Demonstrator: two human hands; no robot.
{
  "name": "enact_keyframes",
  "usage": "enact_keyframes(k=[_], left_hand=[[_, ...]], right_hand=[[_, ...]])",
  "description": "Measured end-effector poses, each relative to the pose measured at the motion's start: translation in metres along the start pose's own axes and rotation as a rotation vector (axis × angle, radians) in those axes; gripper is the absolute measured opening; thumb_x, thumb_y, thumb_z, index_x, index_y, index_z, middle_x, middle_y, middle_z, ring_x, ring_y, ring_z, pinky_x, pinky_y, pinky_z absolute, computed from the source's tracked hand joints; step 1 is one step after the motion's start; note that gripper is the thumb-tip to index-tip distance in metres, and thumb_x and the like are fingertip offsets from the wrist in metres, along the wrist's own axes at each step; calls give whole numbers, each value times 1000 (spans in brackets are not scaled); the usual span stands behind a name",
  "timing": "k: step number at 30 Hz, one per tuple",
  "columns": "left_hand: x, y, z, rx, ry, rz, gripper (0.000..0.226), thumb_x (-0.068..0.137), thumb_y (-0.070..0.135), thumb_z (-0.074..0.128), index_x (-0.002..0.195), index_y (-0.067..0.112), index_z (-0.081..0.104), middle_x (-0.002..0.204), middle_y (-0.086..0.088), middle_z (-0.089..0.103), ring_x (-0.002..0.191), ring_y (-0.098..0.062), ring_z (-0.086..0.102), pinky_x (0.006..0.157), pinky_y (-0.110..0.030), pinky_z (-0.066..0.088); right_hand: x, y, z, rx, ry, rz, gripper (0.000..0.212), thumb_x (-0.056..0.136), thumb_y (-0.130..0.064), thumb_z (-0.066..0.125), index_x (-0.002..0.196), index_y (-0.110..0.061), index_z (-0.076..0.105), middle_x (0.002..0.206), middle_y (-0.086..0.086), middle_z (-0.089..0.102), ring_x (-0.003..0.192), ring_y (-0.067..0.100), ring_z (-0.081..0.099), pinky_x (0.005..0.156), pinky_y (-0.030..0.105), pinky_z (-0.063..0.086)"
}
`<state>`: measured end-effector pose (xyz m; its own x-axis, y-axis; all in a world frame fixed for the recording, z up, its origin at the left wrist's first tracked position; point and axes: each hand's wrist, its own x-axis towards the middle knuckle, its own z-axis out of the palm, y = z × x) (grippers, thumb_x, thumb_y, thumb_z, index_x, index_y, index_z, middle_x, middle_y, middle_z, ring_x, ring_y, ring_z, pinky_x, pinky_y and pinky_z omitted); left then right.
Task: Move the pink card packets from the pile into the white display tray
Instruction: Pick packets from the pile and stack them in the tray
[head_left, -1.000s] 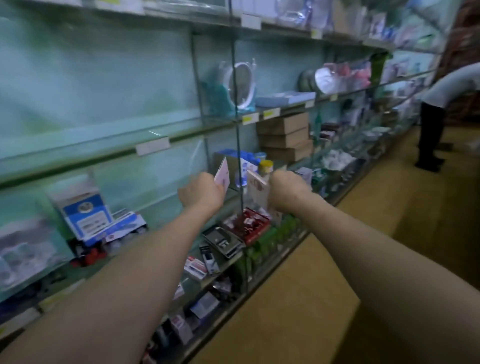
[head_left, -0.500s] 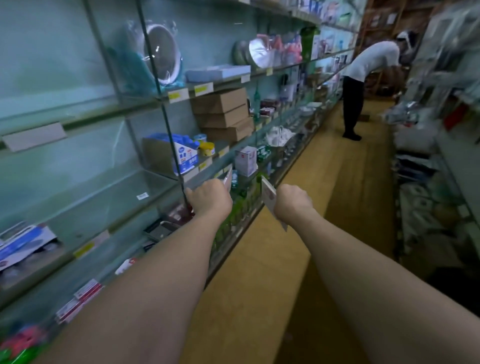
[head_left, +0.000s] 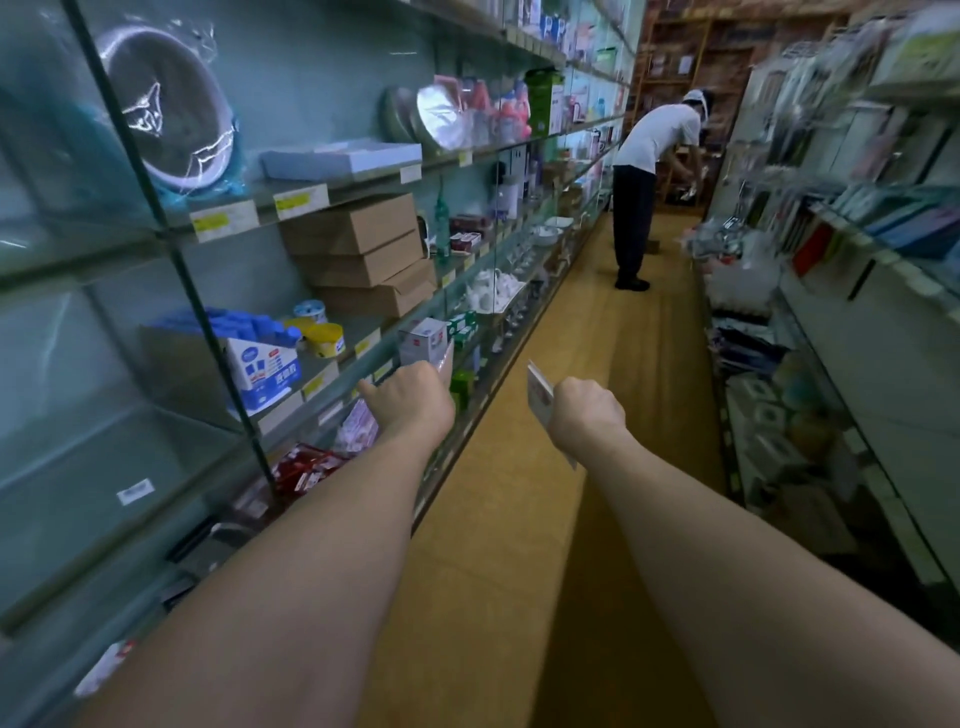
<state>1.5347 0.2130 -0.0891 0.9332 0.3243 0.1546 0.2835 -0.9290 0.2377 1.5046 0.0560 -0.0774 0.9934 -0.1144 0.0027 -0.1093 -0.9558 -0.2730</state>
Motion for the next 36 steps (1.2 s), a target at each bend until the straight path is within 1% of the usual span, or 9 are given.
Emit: enact_keyframes(k=[9,14,20,22,25,28,30,33,36], left_hand=[[68,48,14,26,11,71,15,97,22,47,84,16,50,74,-3,49,92,-26,60,108,-43,21],[102,75,31,58,6,73,23,97,27,48,78,15,51,65,-1,46,76,-25,53,104,-43,24],[137,120,51,68,11,48,18,98,26,46,88,15,57,79,-5,56,89,-26,60,105,-44,26],[145,137,55,58,7,24,17,98,24,46,84,16,53,84,-5,58,92,-26,59,106,-44,26],[160,161,59,61,16,-35,20,96,20,49,76,16,49,73,-1,52,82,-25,56,106,-42,24],[175,185,63,73,24,-107,24,95,20,50,71,16,52,63,0,46,66,-21,47,101,-41,26],[184,200,65,54,48,-144,26,97,27,47,76,16,57,63,-1,47,68,-22,49,98,-40,27],[195,217,68,35,87,-182,32,97,25,47,66,16,49,61,0,47,65,-22,48,102,-41,28],[203,230,67,46,116,-209,35,96,26,50,62,18,44,60,1,46,66,-22,48,104,-42,26]], right_hand=[[81,11,-10,-25,32,2,17,91,-4,54,106,-7,60,69,3,43,75,21,50,64,30,42],[124,23,-11,-12,26,-19,20,91,-6,56,110,-8,61,76,4,48,75,19,53,65,29,46],[183,46,-17,-57,12,-109,22,91,-6,55,112,-9,61,83,4,51,80,20,56,70,30,50],[204,56,-21,-75,2,-142,23,91,-5,54,113,-9,60,87,6,54,85,22,58,75,32,53],[236,72,-30,-95,-9,-188,25,91,-4,54,114,-9,60,101,9,62,93,24,62,81,35,54],[267,87,-42,-106,-13,-235,24,90,-4,54,112,-8,59,103,10,63,93,26,62,78,33,53],[286,95,-50,-131,-13,-263,22,89,-4,54,110,-8,59,102,10,63,92,26,61,73,33,50],[311,103,-60,-155,2,-318,21,89,-2,53,109,-7,60,93,9,59,89,27,61,69,34,48],[331,107,-66,-163,9,-364,22,90,-4,53,110,-7,60,100,10,62,92,28,62,70,35,48]])
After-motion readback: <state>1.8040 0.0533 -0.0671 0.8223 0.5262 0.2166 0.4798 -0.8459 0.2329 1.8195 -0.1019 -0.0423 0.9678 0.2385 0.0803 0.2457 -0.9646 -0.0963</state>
